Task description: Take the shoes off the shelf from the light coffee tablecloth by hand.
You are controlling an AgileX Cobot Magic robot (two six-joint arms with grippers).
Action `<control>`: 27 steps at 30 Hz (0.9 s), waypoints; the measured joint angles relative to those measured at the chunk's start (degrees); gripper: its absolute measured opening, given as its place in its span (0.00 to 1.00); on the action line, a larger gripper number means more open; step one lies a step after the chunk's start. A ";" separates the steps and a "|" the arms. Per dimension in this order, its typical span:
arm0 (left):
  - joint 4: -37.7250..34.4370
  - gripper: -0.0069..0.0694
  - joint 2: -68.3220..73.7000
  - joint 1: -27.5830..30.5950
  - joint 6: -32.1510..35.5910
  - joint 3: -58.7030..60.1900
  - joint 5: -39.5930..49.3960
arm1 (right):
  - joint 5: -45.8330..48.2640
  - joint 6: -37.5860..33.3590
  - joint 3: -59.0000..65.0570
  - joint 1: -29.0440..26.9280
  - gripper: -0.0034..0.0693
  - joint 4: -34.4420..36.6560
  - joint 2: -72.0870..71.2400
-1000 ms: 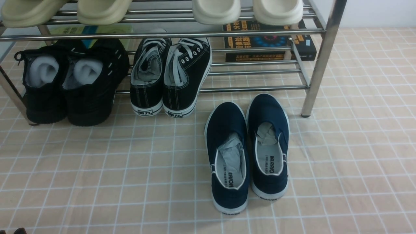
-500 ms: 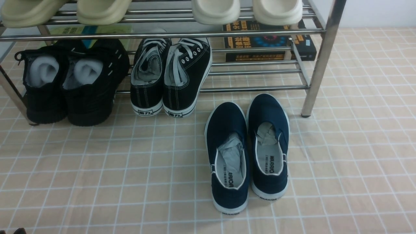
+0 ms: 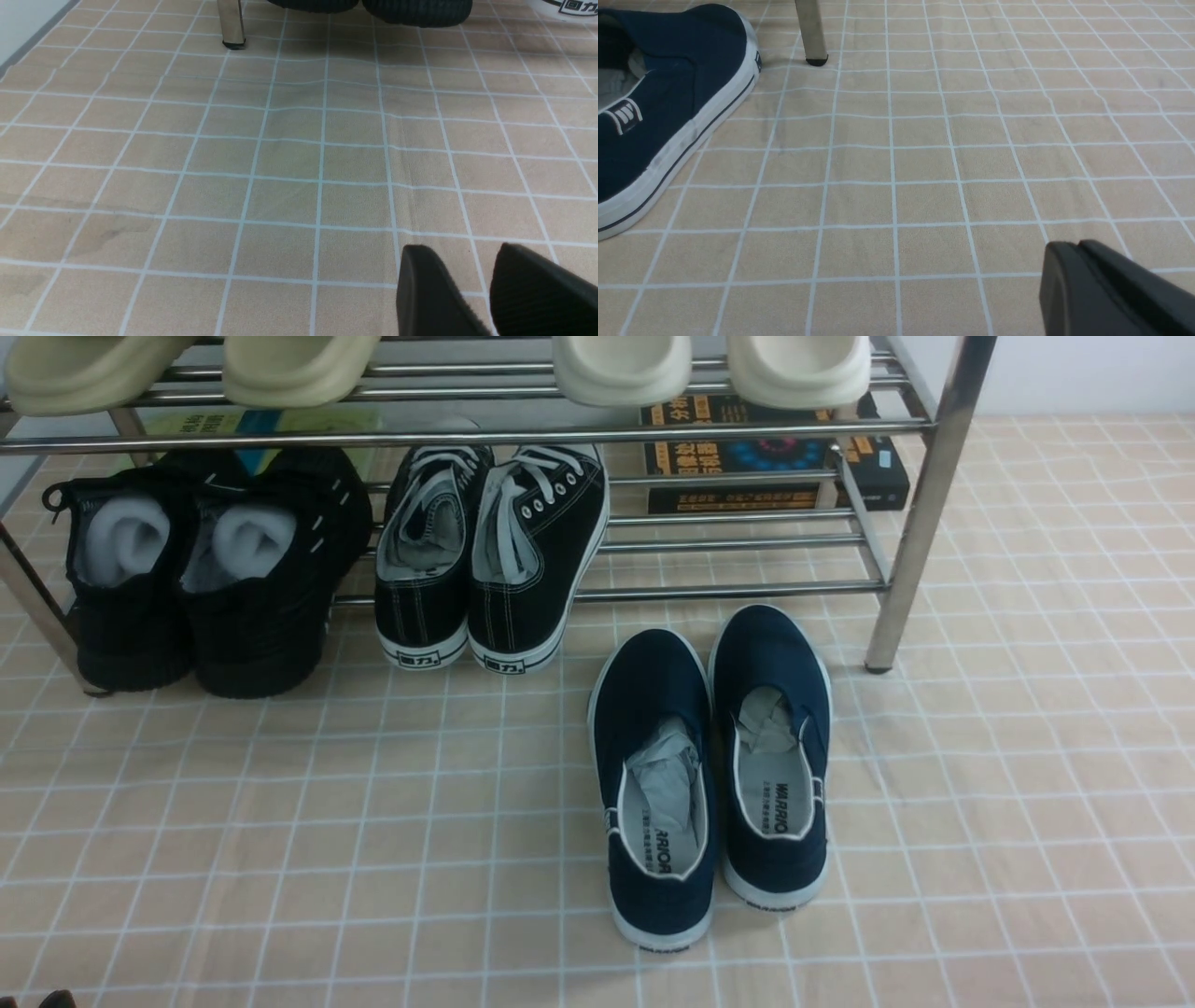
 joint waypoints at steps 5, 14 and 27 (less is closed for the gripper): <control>0.00 0.41 0.00 0.00 0.00 0.00 0.00 | 0.00 0.00 0.00 1.02 0.09 0.00 0.00; 0.00 0.41 0.00 0.00 0.00 0.00 0.00 | 0.00 0.00 0.00 1.02 0.10 0.00 0.00; 0.00 0.41 0.00 0.00 0.00 0.00 0.00 | 0.00 0.00 0.00 1.02 0.12 0.00 0.00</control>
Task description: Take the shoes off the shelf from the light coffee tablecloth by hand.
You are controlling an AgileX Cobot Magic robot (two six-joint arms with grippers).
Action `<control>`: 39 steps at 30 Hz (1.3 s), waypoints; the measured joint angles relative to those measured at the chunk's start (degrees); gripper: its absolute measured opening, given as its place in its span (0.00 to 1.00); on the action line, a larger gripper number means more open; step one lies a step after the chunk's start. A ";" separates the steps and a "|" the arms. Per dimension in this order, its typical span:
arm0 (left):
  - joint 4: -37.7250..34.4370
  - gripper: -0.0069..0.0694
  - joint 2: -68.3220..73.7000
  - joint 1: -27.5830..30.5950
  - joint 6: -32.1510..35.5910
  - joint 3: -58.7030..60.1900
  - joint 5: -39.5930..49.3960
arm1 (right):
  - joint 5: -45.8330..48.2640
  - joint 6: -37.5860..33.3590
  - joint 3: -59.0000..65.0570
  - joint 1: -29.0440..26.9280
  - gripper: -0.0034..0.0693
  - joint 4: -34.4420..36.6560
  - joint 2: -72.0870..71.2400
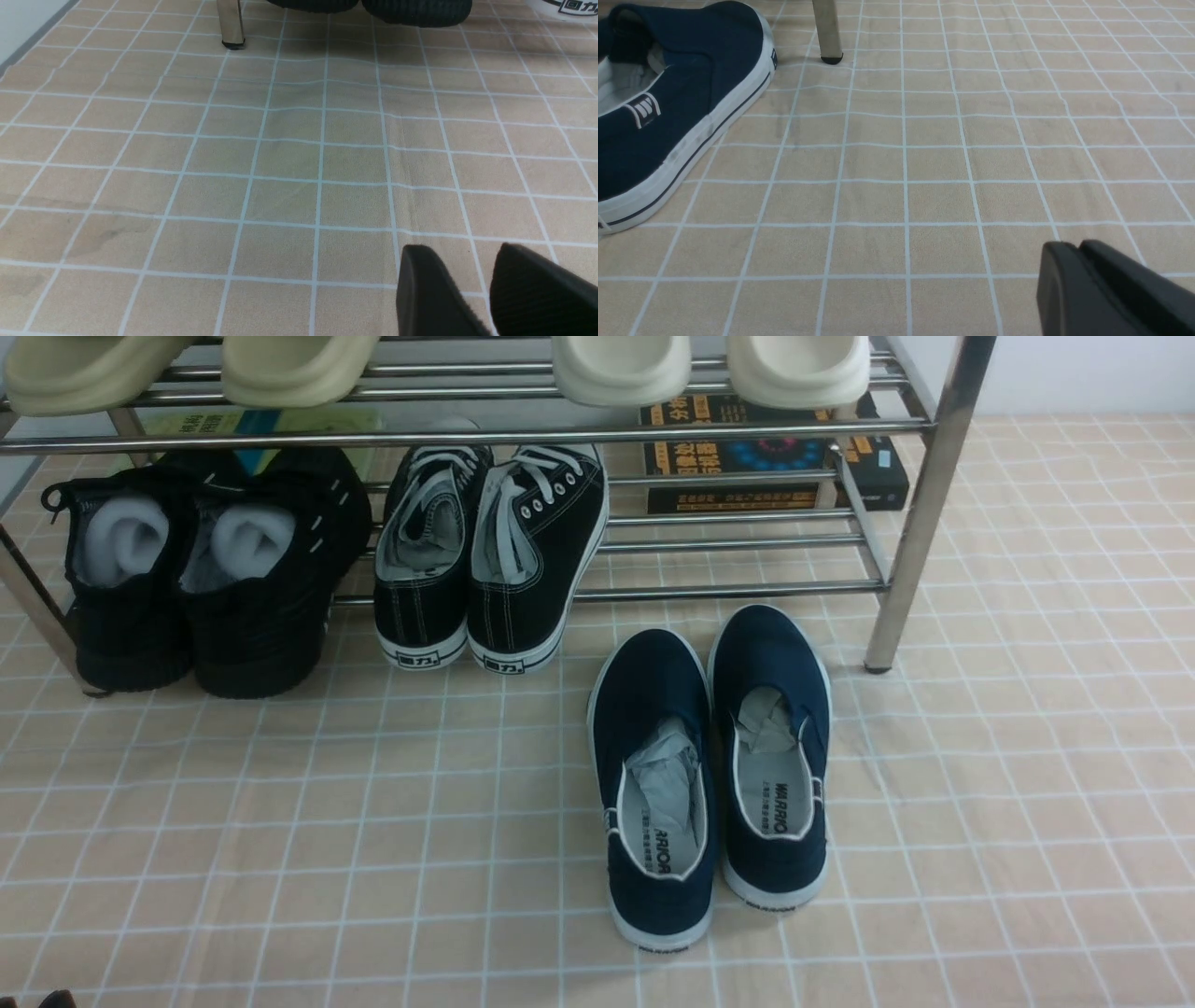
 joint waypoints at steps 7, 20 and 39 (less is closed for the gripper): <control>0.00 0.41 0.00 0.00 0.00 0.00 0.00 | 0.00 0.00 0.00 0.00 0.13 0.00 0.00; 0.00 0.41 0.00 0.00 0.00 0.00 0.00 | 0.00 0.00 0.00 0.00 0.16 0.00 0.00; 0.00 0.41 0.00 0.00 0.00 0.00 0.00 | 0.00 0.00 0.00 0.00 0.19 0.00 0.00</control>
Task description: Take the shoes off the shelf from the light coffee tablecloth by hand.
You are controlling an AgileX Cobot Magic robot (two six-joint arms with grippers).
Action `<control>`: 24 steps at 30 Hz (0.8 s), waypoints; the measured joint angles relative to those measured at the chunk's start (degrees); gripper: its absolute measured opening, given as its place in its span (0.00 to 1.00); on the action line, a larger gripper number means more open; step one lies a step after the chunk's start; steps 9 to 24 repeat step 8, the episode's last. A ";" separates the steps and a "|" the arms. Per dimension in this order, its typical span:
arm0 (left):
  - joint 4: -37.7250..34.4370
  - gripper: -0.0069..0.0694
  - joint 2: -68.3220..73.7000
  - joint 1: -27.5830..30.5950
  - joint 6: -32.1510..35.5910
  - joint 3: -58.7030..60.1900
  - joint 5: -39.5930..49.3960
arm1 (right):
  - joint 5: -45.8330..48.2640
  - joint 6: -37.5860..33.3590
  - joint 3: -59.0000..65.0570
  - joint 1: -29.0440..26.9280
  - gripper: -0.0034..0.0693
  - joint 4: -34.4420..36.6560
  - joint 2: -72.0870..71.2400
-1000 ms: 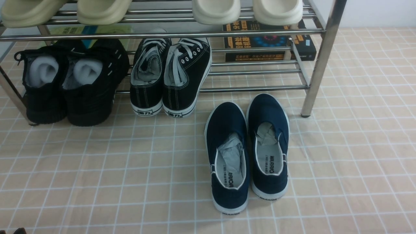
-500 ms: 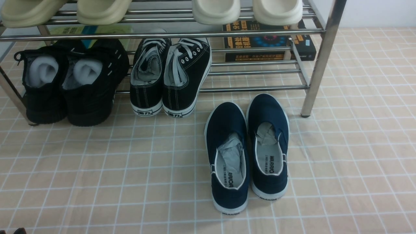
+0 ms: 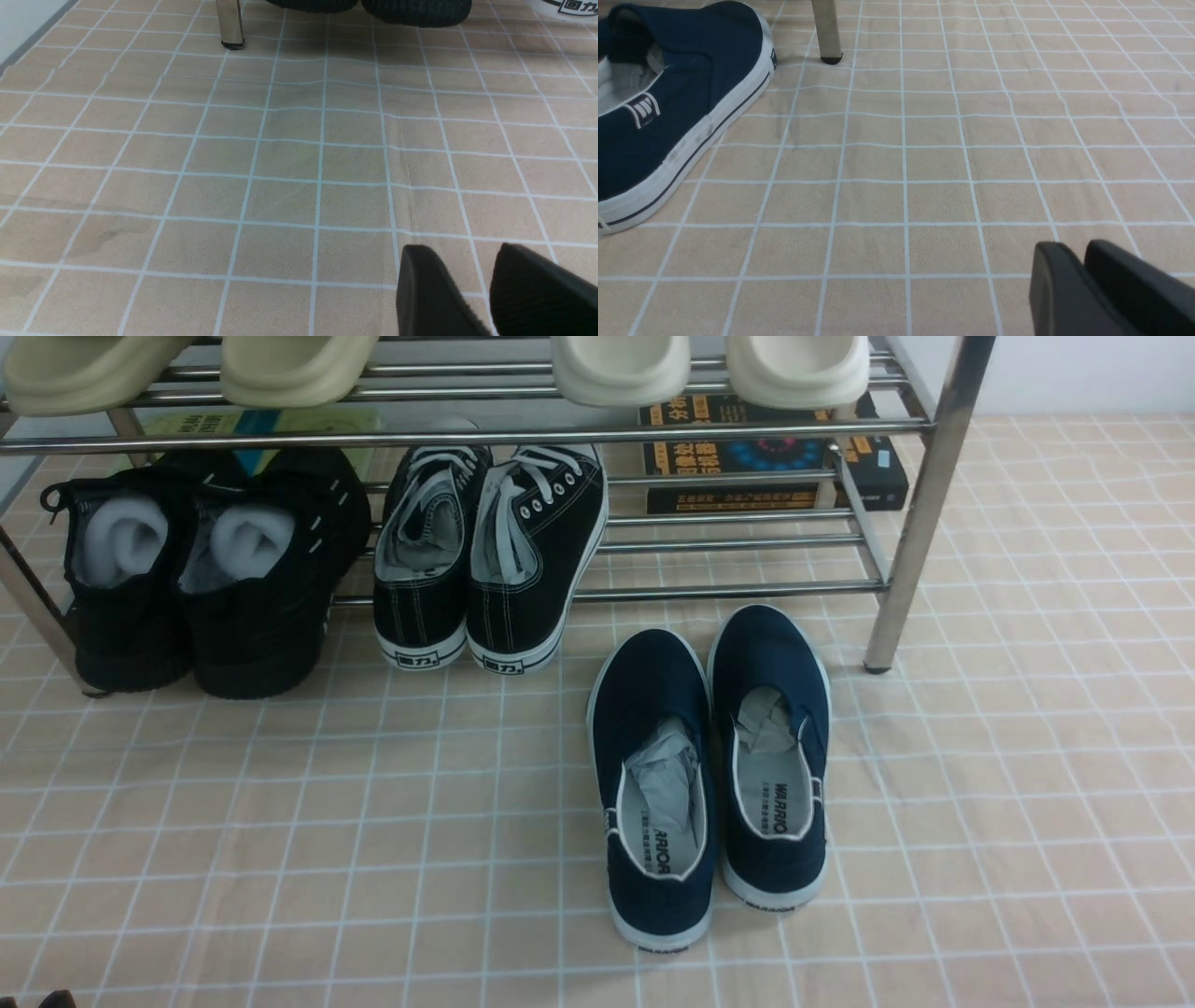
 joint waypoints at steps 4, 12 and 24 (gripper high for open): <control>0.00 0.41 0.00 0.00 0.00 0.00 0.00 | 0.00 0.00 0.00 0.00 0.19 0.00 0.00; 0.00 0.41 0.00 0.00 0.00 0.00 0.00 | 0.00 0.00 0.00 0.00 0.20 0.00 0.00; 0.00 0.41 0.00 0.00 0.00 0.00 0.00 | 0.00 0.00 0.00 0.00 0.20 0.00 0.00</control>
